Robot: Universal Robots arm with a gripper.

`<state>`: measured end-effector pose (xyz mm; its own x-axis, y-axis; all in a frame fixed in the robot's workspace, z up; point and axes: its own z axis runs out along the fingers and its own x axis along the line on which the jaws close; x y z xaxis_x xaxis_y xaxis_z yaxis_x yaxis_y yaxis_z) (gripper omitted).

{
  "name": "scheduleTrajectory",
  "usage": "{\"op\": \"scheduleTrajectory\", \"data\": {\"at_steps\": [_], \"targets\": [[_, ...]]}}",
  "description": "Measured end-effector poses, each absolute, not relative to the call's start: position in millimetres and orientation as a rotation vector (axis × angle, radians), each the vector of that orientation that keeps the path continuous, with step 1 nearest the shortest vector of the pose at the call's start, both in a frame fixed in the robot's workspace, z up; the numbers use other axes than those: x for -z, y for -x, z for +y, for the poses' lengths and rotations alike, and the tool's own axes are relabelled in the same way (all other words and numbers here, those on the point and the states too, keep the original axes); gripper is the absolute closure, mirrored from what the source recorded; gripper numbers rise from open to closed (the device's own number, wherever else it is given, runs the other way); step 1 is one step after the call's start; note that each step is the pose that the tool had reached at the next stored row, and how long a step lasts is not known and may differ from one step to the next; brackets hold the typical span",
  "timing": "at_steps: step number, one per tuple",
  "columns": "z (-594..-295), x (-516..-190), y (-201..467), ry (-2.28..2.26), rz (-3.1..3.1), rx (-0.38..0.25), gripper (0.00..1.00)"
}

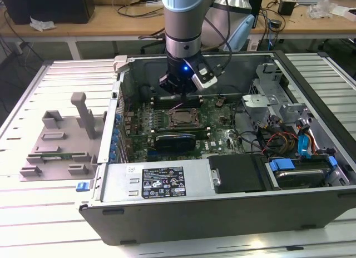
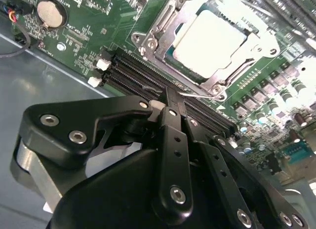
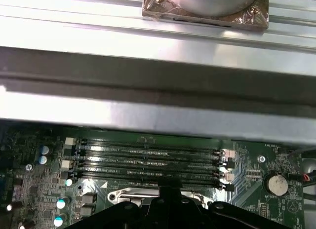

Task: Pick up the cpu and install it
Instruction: 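Install the first cpu locking lever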

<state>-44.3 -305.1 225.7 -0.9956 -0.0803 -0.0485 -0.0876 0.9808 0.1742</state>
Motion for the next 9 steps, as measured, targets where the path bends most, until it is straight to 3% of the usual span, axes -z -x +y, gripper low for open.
{"op": "scheduleTrajectory", "data": {"at_steps": [9], "targets": [[-304.1, -217.3, 45.4, 0.132, 3.074, -0.272, 0.89]]}}
